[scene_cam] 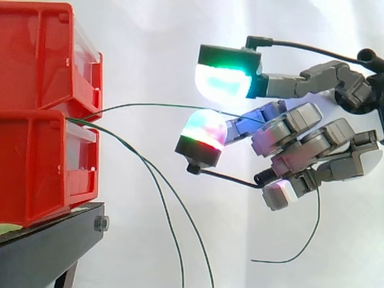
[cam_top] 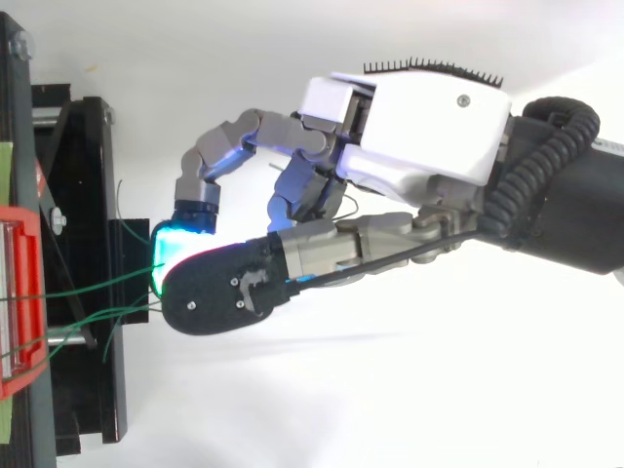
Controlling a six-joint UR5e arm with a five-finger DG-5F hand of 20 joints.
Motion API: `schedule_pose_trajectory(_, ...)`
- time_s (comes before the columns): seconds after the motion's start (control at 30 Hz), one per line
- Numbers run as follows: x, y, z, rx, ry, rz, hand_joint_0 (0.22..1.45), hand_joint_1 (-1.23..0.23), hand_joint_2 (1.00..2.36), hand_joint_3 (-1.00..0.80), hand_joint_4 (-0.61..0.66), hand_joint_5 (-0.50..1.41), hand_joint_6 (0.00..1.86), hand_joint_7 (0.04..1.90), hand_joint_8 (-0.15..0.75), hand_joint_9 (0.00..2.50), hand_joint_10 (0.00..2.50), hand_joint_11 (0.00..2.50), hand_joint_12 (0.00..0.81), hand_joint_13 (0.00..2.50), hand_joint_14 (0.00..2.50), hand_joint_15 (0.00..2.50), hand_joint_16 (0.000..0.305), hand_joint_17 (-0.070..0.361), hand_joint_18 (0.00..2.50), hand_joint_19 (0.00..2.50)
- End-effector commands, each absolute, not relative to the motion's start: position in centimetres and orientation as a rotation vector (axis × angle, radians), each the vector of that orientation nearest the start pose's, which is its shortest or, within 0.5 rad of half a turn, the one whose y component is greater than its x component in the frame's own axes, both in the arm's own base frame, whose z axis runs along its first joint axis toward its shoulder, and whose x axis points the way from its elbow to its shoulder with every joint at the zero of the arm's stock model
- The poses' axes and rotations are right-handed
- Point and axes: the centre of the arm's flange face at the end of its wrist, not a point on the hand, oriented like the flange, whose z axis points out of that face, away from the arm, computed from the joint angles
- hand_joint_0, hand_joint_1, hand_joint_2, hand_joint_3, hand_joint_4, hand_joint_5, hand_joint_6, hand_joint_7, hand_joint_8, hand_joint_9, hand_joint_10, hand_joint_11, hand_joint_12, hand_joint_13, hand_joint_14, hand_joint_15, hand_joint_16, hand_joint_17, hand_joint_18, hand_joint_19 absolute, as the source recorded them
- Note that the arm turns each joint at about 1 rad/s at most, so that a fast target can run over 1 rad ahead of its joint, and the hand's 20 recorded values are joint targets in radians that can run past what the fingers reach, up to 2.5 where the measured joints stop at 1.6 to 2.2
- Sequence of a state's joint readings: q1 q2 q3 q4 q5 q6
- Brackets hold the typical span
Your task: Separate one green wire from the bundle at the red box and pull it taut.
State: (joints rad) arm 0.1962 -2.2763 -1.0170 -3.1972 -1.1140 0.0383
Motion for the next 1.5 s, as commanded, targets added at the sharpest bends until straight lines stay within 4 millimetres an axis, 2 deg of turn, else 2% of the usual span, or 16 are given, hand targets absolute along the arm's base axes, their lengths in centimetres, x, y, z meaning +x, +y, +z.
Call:
schedule_pose_trajectory(0.0,75.3,-3.3,31.6,1.434,1.147,0.898,0.54,-0.53,1.00,-0.50,0.15,-0.18,0.90,0.93,0.274,1.27,0.80,1.53,0.316,1.41,1.16,1.15,0.060,0.134,0.99,0.96)
schedule_pose_trajectory(0.17,75.4,-3.4,32.0,1.428,1.143,0.899,0.56,-0.51,1.01,-0.45,0.15,-0.18,0.89,0.98,0.266,1.29,0.74,1.56,0.308,1.41,1.13,1.18,0.059,0.132,0.99,0.97)
schedule_pose_trajectory(0.4,75.4,-3.4,32.1,1.424,1.145,0.897,0.60,-0.58,1.01,-0.35,0.14,-0.17,0.89,0.99,0.262,1.30,0.71,1.61,0.300,1.41,1.10,1.20,0.057,0.129,0.97,0.97)
schedule_pose_trajectory(0.63,75.4,-3.6,32.1,1.415,1.149,0.885,0.55,-0.54,1.00,-0.47,0.15,-0.17,0.89,0.98,0.270,1.30,0.75,1.58,0.316,1.42,1.11,1.17,0.059,0.133,0.99,0.97)
schedule_pose_trajectory(0.7,75.1,-3.8,31.3,1.419,1.159,0.855,0.55,-0.53,1.00,-0.48,0.15,-0.17,0.89,0.97,0.271,1.30,0.75,1.57,0.317,1.42,1.11,1.18,0.060,0.134,0.99,0.96)
schedule_pose_trajectory(0.77,74.4,-4.2,29.1,1.430,1.165,0.807,0.54,-0.52,1.00,-0.48,0.15,-0.17,0.89,0.97,0.277,1.30,0.75,1.57,0.317,1.42,1.11,1.17,0.060,0.136,0.99,0.95)
schedule_pose_trajectory(0.9,74.4,-4.3,28.0,1.421,1.134,0.830,0.54,-0.52,1.00,-0.48,0.15,-0.17,0.89,0.98,0.278,1.30,0.74,1.58,0.317,1.42,1.11,1.17,0.060,0.136,1.00,0.96)
schedule_pose_trajectory(1.2,74.9,-4.5,29.0,1.414,1.111,0.842,0.54,-0.51,1.00,-0.48,0.15,-0.17,0.88,0.98,0.278,1.30,0.74,1.56,0.316,1.42,1.11,1.17,0.061,0.137,1.00,0.95)
schedule_pose_trajectory(1.47,75.1,-4.5,30.5,1.411,1.116,0.837,0.58,-0.55,1.01,-0.40,0.15,-0.17,0.89,1.00,0.261,1.31,0.71,1.59,0.300,1.42,1.08,1.20,0.059,0.132,0.98,0.97)
